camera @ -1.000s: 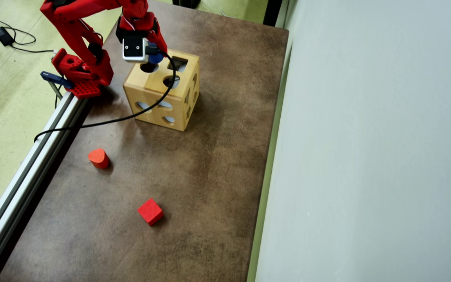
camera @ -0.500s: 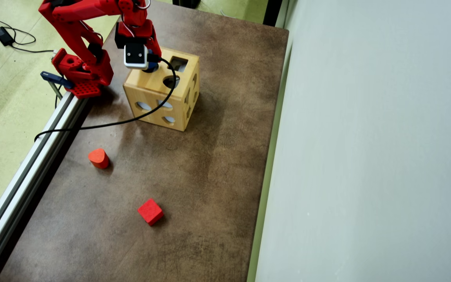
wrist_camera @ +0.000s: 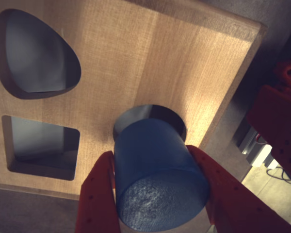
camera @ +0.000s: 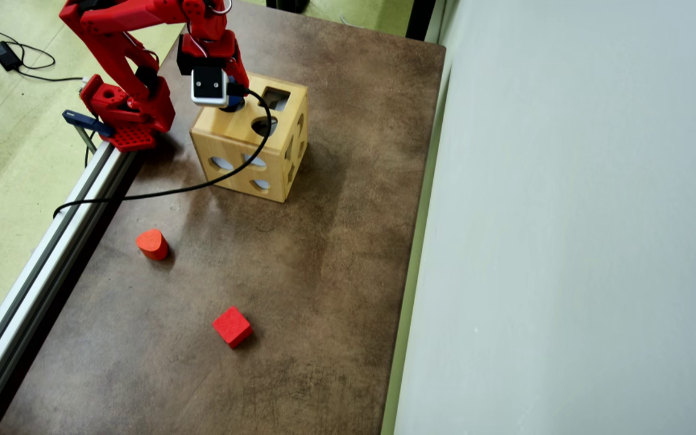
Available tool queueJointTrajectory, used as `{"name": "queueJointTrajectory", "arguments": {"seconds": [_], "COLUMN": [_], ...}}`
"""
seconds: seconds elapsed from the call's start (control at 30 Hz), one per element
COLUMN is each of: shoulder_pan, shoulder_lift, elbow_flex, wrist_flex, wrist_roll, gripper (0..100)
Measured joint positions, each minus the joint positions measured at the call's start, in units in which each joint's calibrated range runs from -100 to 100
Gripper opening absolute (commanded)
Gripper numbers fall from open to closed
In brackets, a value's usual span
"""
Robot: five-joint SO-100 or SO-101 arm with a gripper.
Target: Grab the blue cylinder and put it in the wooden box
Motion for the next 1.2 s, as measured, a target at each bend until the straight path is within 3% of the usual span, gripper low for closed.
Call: {"name": "queueJointTrajectory", "arguments": {"seconds": [1.2], "shoulder_pan": [1.08], "shoulder_lift": [0.0], "elbow_flex": [0.0], "wrist_flex": [0.0], "wrist_roll": [0.0], "gripper": [9]}}
